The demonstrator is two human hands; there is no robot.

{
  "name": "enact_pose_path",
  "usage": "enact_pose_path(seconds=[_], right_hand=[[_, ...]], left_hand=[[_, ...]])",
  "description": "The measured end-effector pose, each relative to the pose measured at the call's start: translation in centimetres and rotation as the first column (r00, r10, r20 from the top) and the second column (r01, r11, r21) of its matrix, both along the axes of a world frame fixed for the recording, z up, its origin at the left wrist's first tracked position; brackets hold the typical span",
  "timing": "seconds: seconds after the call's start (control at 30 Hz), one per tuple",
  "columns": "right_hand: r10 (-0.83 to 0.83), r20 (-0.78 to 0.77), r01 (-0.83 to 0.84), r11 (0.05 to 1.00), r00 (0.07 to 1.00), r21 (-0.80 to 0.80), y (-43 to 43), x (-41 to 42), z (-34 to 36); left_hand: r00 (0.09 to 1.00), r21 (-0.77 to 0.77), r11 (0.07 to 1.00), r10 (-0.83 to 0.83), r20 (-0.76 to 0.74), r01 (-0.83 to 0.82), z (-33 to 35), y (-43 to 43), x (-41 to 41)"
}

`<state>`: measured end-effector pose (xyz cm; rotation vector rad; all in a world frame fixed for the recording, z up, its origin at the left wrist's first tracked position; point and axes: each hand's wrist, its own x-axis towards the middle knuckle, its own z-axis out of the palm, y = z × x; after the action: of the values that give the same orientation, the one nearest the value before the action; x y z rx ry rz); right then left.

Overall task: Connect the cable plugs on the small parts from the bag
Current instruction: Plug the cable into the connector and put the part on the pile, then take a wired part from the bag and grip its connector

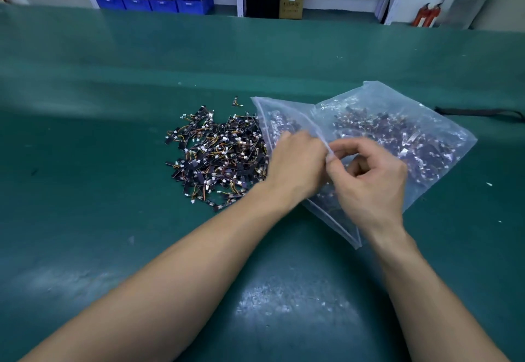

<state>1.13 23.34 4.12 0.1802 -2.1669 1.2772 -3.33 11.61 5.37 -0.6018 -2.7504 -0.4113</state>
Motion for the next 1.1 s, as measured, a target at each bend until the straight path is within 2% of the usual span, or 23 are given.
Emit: enact_pose_path(seconds=[0.13, 0.27, 0.33, 0.4, 0.47, 0.57, 0.7, 0.83, 0.97, 1.1], right_hand=[[-0.008, 0.035, 0.011, 0.996, 0.999, -0.092, 0.5, -0.3, -0.1], [0.036, 0.043, -0.038, 0.999, 0.998, 0.031, -0.5, 0.1, -0.5], [0.079, 0.095, -0.091, 0.986, 0.992, 0.136, -0.8, 0.2, -0.8], [0.113, 0.226, -0.172, 0.949, 0.968, 0.266, -1.1, 0.3, -1.3], [0.115, 0.312, -0.219, 0.921, 0.943, 0.323, -1.4, 0.3, -1.8], [0.111, 0.295, -0.202, 0.933, 0.949, 0.298, -1.6, 0.2, -2.2], [0.13, 0.284, -0.209, 0.94, 0.95, 0.268, -1.6, 0.1, -2.3], [0.151, 0.263, -0.217, 0.946, 0.953, 0.242, -1.6, 0.3, -2.4], [0.158, 0.234, -0.21, 0.952, 0.959, 0.22, -1.7, 0.5, -2.2], [0.163, 0.233, -0.212, 0.955, 0.959, 0.206, -1.8, 0.4, -2.2]], left_hand=[[0.994, 0.064, 0.993, -0.106, 0.03, 0.104, -0.2, -0.2, 0.7], [0.989, 0.089, 0.985, -0.144, -0.026, 0.146, -0.9, -4.1, 1.4], [0.993, 0.142, 0.985, -0.088, -0.074, 0.098, -1.3, -6.7, 1.7], [0.993, 0.177, 0.984, 0.033, -0.11, -0.013, -1.9, -9.3, 1.8], [0.98, 0.196, 0.97, 0.164, -0.108, -0.141, -2.6, -11.4, 1.7], [0.958, 0.156, 0.951, 0.28, -0.062, -0.268, -3.2, -12.8, 1.2], [0.953, 0.082, 0.952, 0.3, -0.049, -0.295, -3.5, -12.8, 0.6], [0.942, 0.133, 0.947, 0.309, -0.132, -0.292, -3.6, -12.6, 0.4], [0.911, 0.252, 0.929, 0.332, -0.245, -0.271, -3.3, -13.1, 0.7], [0.897, 0.331, 0.914, 0.336, -0.288, -0.235, -2.9, -13.1, 1.4]])
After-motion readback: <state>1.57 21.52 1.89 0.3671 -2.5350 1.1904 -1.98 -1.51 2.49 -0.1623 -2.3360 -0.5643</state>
